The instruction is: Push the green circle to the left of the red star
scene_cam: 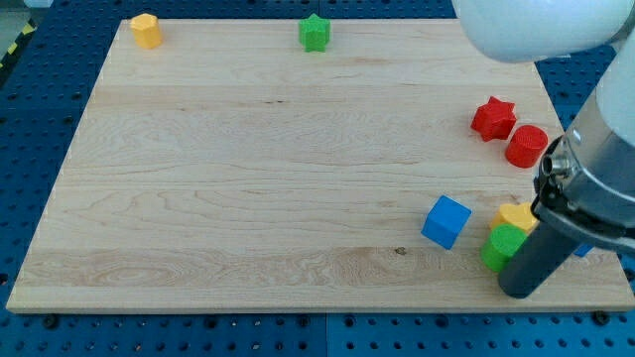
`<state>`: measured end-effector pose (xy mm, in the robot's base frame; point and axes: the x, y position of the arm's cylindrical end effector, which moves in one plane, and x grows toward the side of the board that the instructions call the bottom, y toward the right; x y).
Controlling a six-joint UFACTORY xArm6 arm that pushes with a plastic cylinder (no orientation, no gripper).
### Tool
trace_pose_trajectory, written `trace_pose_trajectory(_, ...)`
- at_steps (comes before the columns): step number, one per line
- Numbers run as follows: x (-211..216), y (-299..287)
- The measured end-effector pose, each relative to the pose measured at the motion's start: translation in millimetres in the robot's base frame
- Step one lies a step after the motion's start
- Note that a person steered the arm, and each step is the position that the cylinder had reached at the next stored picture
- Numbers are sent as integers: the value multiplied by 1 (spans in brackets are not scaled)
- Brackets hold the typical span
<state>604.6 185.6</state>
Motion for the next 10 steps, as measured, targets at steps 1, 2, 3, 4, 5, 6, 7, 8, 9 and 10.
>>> trace_pose_trajectory(1, -18, 2)
trace_pose_trajectory(2, -33, 2)
trace_pose_trajectory(3, -50, 2)
trace_pose_trajectory(4, -67, -1)
trace_pose_trajectory(5, -86, -13)
trace_pose_trajectory(6, -93, -32)
trace_pose_trajectory(7, -93, -63)
trace_pose_trajectory(8, -101, -92)
trace_pose_trajectory(9, -108, -112)
trace_pose_trajectory(10, -109, -116)
